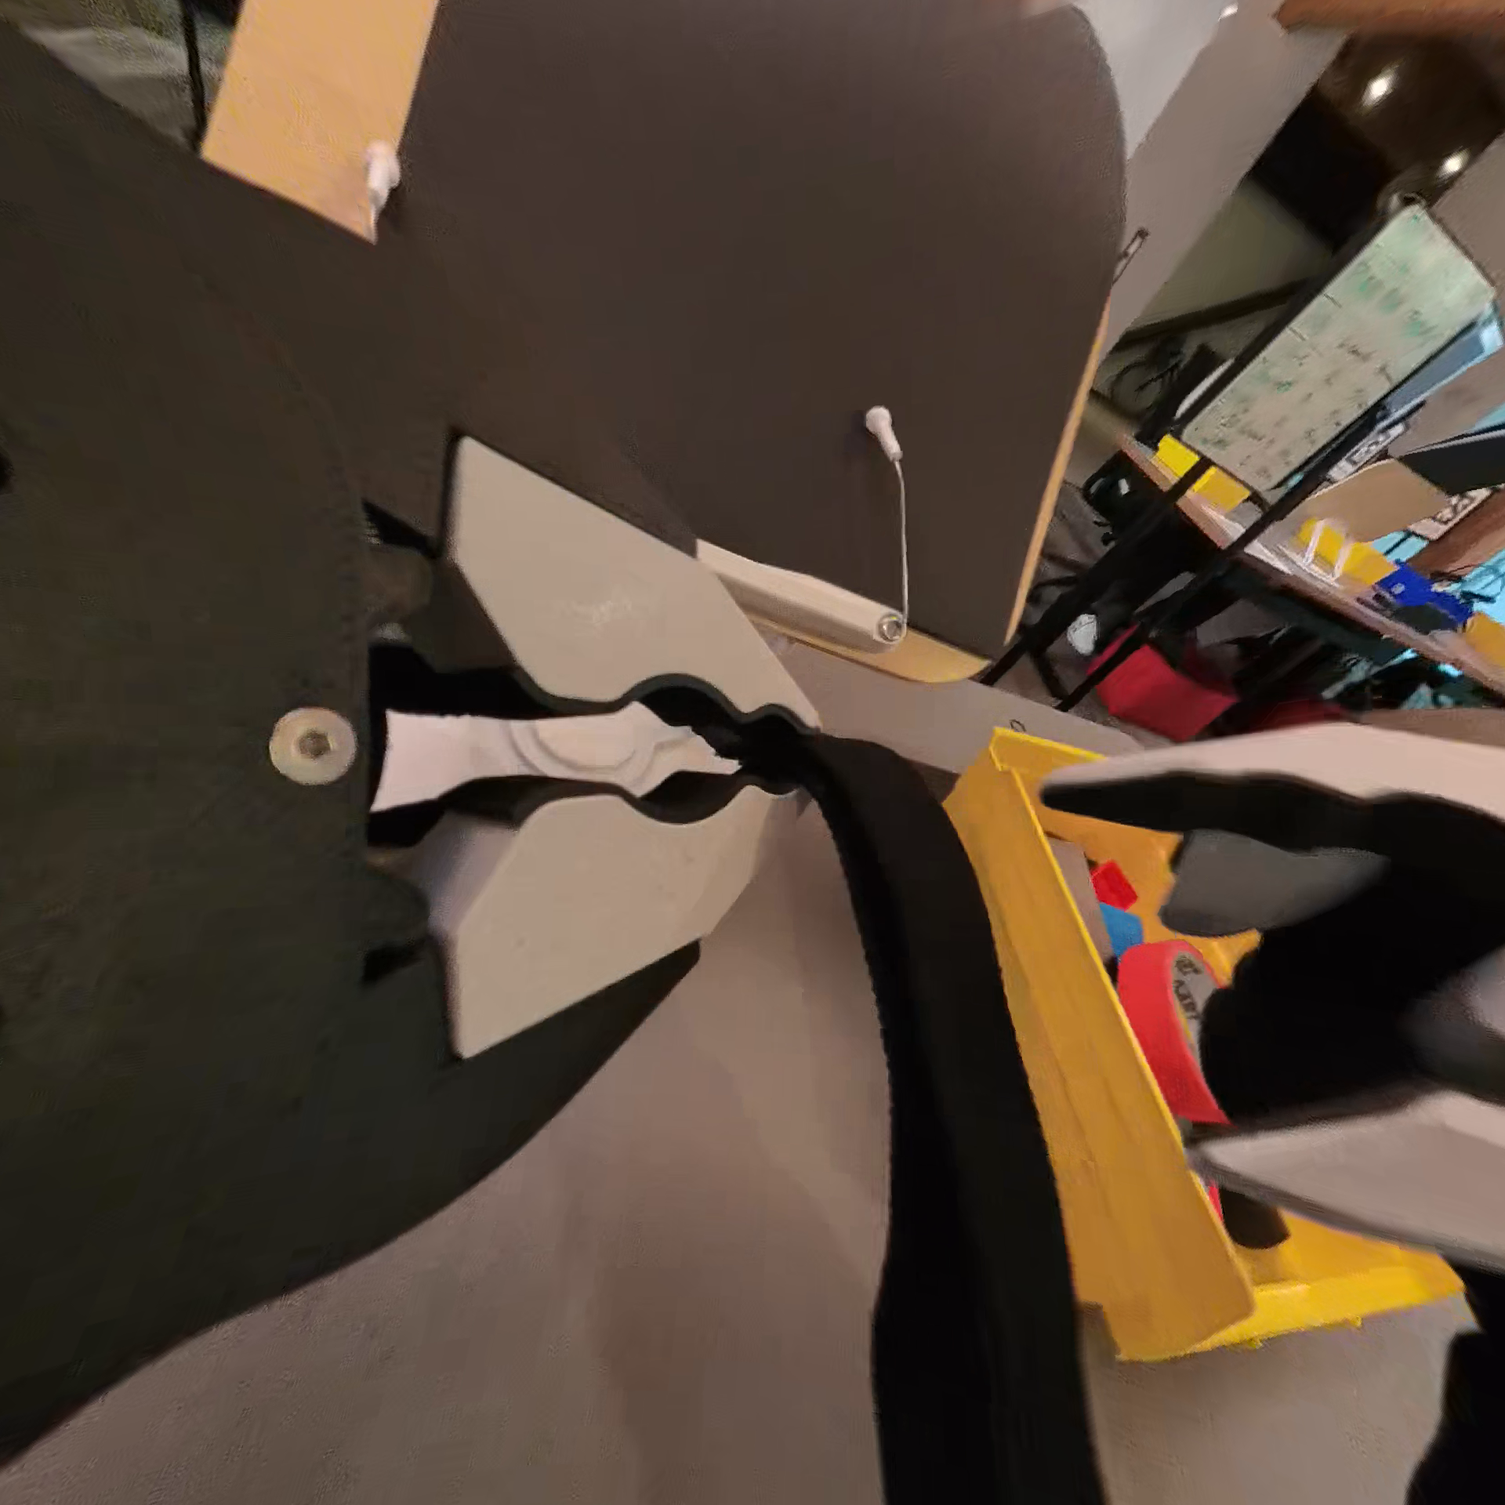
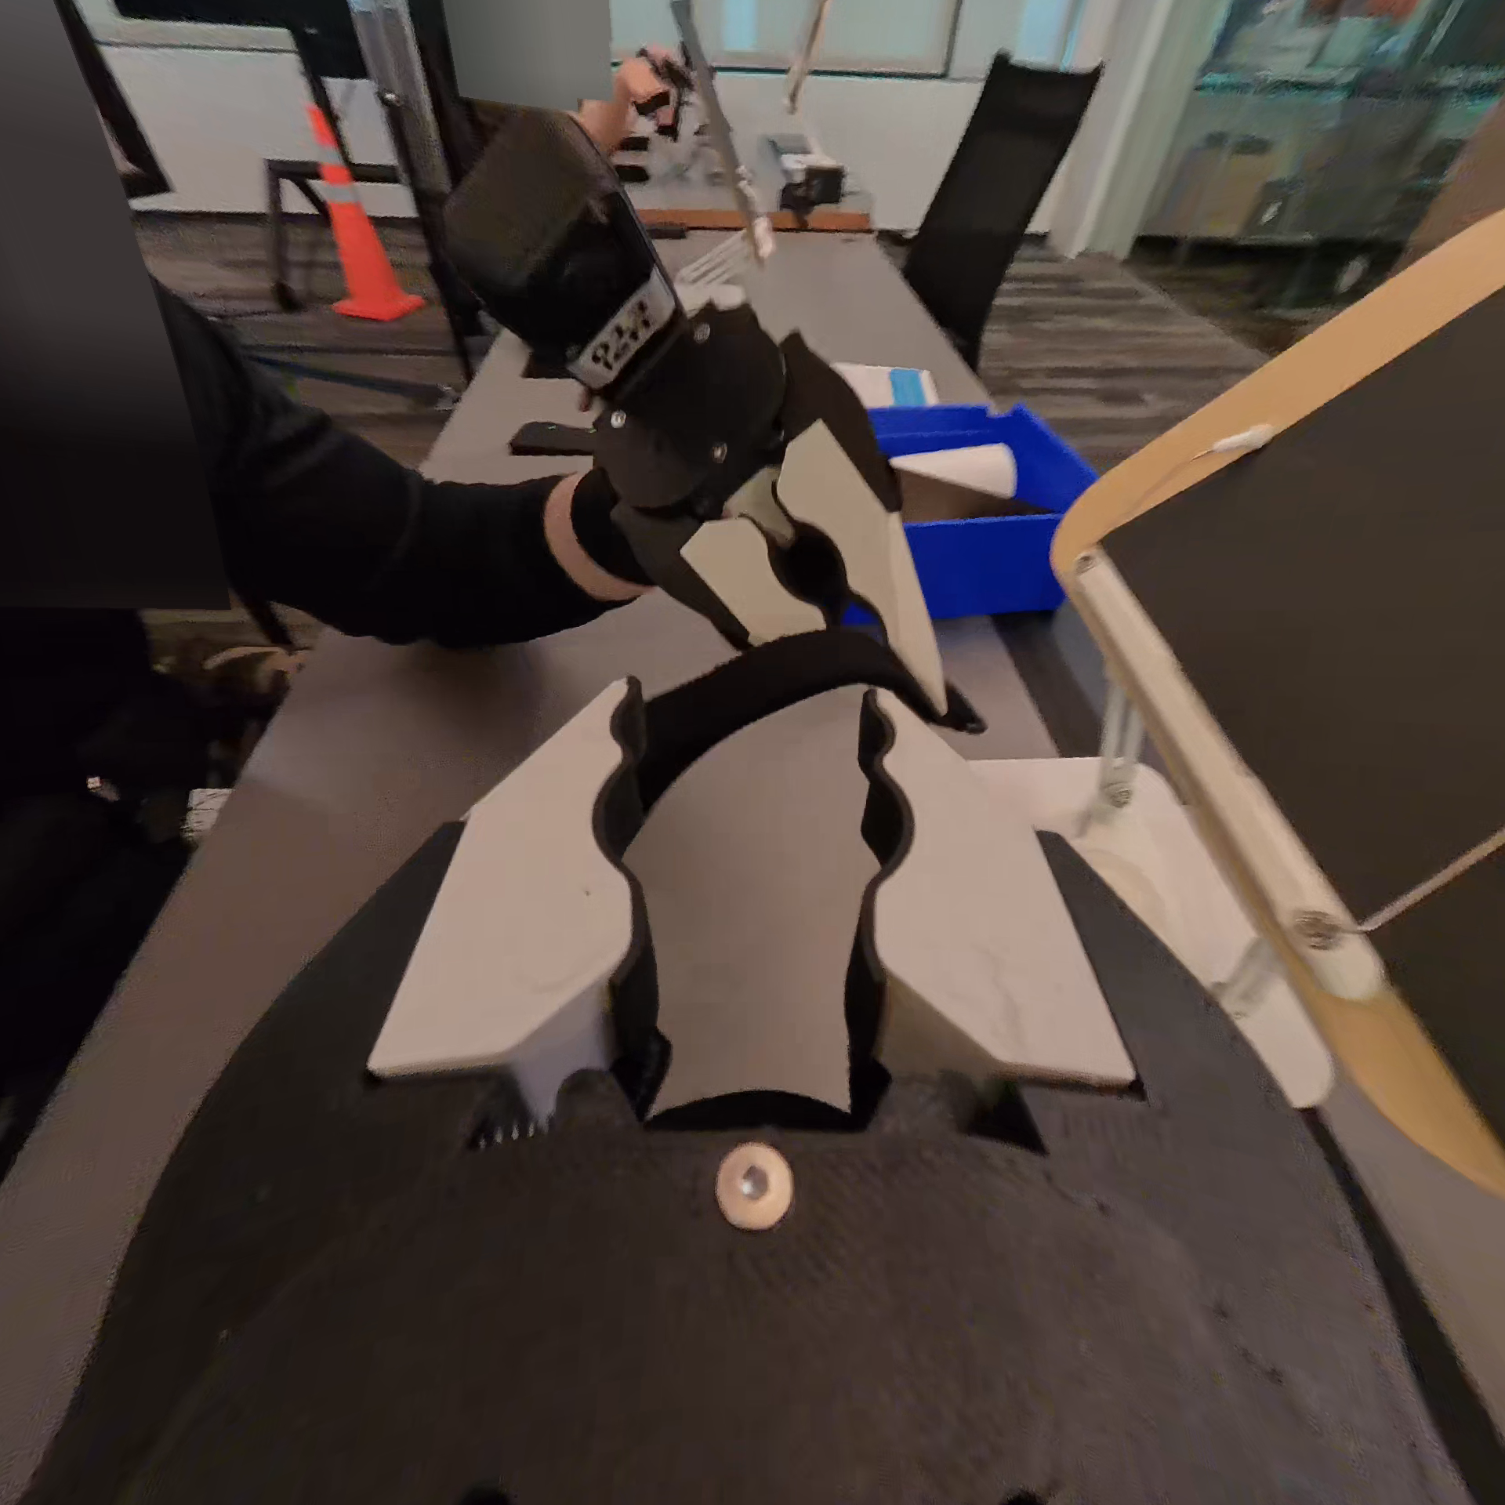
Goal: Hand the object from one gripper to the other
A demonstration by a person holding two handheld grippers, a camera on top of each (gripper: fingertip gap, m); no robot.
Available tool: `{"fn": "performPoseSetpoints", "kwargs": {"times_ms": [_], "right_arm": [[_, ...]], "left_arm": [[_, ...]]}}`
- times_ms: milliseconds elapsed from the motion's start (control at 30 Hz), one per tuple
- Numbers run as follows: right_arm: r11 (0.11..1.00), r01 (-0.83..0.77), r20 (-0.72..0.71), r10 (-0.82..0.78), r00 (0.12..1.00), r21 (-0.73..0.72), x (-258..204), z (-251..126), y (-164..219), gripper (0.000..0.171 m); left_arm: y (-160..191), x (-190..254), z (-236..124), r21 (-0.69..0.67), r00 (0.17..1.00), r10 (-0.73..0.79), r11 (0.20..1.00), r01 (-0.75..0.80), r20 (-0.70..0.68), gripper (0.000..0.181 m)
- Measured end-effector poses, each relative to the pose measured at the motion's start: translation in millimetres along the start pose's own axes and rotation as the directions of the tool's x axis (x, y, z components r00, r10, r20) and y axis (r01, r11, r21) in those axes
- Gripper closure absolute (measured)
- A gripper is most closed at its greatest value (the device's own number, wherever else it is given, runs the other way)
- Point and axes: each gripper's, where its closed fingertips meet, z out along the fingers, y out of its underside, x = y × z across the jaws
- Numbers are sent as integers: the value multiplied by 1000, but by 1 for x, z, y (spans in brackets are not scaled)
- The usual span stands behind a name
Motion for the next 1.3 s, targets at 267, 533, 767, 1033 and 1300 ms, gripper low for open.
{"fn": "performPoseSetpoints", "kwargs": {"times_ms": [267,533,767,1033,1300], "right_arm": [[986,17,-51,-26,998,-169,-8,-3,16,115],[964,-31,115,63,991,-265,-18,37,54,164],[990,11,109,5,994,-141,-15,42,31,171],[990,-100,122,112,986,-95,-15,43,25,106],[996,-29,100,38,994,-81,-9,48,26,169]], "left_arm": [[18,-17,6,-34,988,-150,988,151,34,180],[10,-27,-1,32,955,-297,955,296,29,180],[3,-28,-7,57,927,-375,925,375,-10,180],[6,-35,-8,43,937,-346,938,344,53,180],[1,-35,-11,55,948,-314,949,311,54,180]]}}
